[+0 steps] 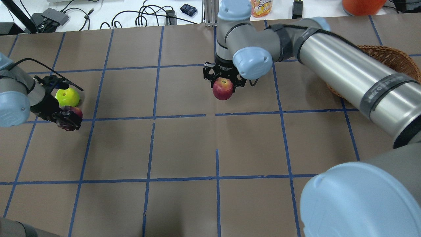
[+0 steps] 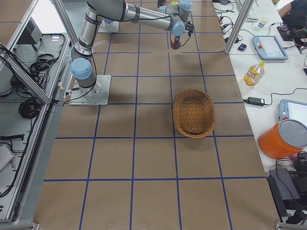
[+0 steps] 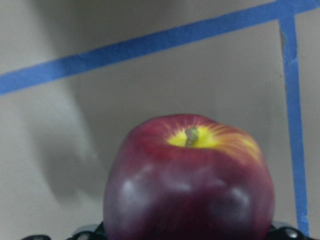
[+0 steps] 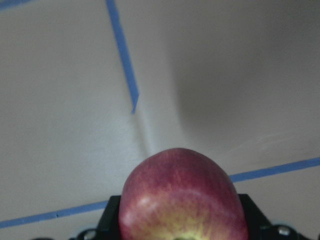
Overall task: Put all apples into basket
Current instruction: 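Carry the red apple to the basket with right gripper while left grasps dark apple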
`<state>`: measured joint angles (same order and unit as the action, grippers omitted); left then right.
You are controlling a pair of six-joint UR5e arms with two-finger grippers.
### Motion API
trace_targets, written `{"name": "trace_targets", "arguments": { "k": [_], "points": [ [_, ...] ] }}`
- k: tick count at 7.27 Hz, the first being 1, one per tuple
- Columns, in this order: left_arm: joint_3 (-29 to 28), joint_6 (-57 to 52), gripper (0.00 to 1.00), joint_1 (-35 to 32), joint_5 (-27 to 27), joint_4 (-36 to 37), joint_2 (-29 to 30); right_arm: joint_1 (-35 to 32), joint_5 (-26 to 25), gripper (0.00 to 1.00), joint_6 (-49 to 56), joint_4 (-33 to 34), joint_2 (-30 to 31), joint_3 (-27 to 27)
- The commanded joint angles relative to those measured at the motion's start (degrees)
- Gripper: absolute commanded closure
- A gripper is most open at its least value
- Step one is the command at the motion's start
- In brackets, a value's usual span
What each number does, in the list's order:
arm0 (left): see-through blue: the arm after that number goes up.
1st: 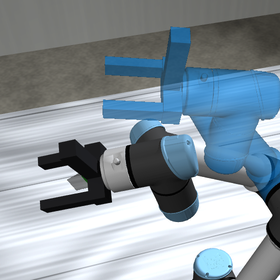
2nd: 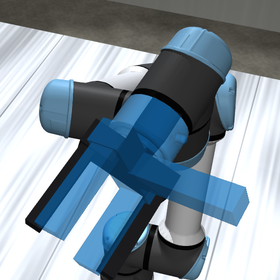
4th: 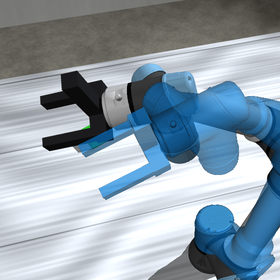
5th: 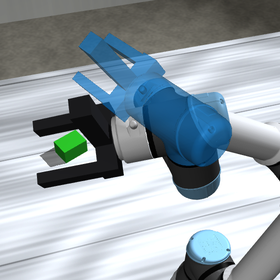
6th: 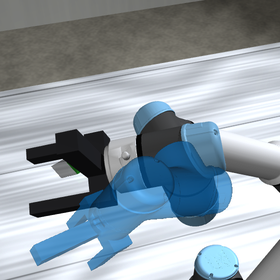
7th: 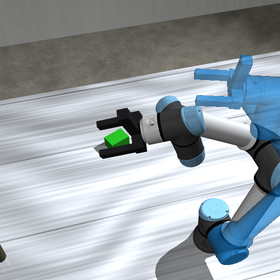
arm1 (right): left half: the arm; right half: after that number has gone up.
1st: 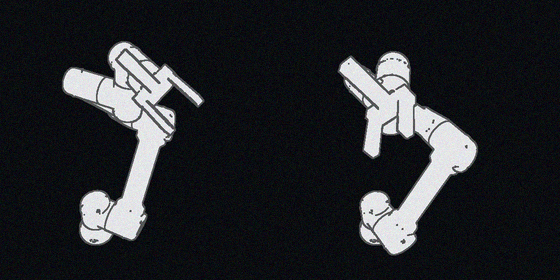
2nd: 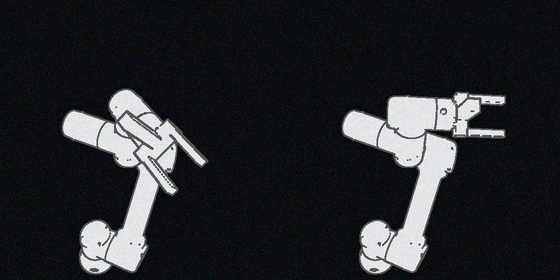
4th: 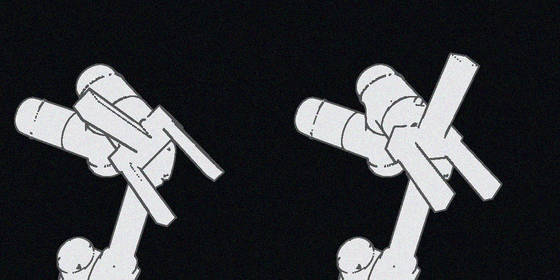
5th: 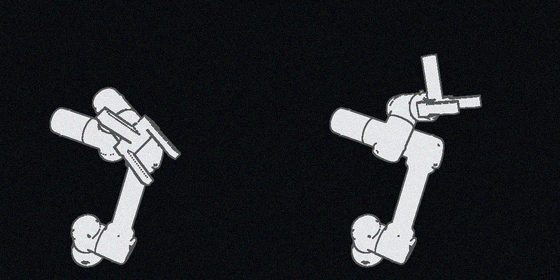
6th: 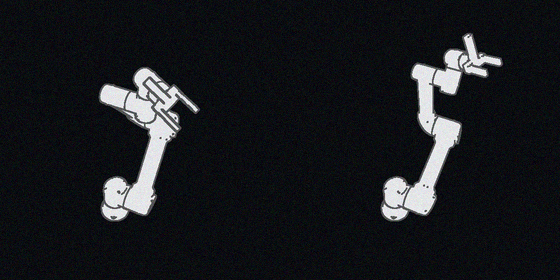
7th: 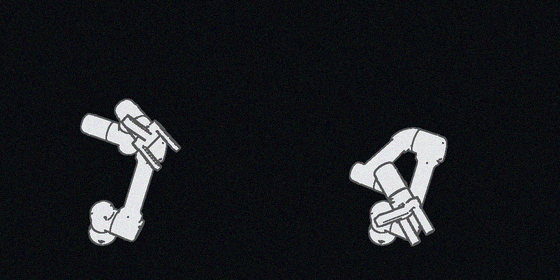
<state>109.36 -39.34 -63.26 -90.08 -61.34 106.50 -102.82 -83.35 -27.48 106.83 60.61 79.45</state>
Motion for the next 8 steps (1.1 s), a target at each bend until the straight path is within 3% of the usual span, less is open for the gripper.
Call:
{"name": "trace_targets", "arguments": {
  "k": [1,2,3,5,6,8],
  "points": [
    [-1.25,17.89,1.0,-12.44,0.69,1.31,1.17,13.1,-0.4,1.0,12.73,-10.64,3.19,-4.47],
    [-1.69,23.11,1.0,-17.29,1.91,1.75,1.08,19.18,-3.45,1.0,20.89,-11.11,3.81,-4.57],
    [-2.04,35.78,1.0,-22.73,5.23,2.8,0.99,24.63,-6.96,1.0,30.72,-11.12,4.08,-4.22],
    [-3.45,49.47,1.0,-35.21,5.35,6.4,1.95,33.0,-11.38,1.0,45.94,-9.72,3.73,-3.78],
    [-3.37,52.84,1.0,-38.23,5.53,13.37,4.39,36.34,-12.0,1.0,51.68,-8.41,2.94,-3.78],
    [-3.54,55.85,1.0,-41.23,5.36,19.39,8.7,41.27,-13.59,1.0,59.17,-4.73,-0.82,-3.69]
  ]
}}
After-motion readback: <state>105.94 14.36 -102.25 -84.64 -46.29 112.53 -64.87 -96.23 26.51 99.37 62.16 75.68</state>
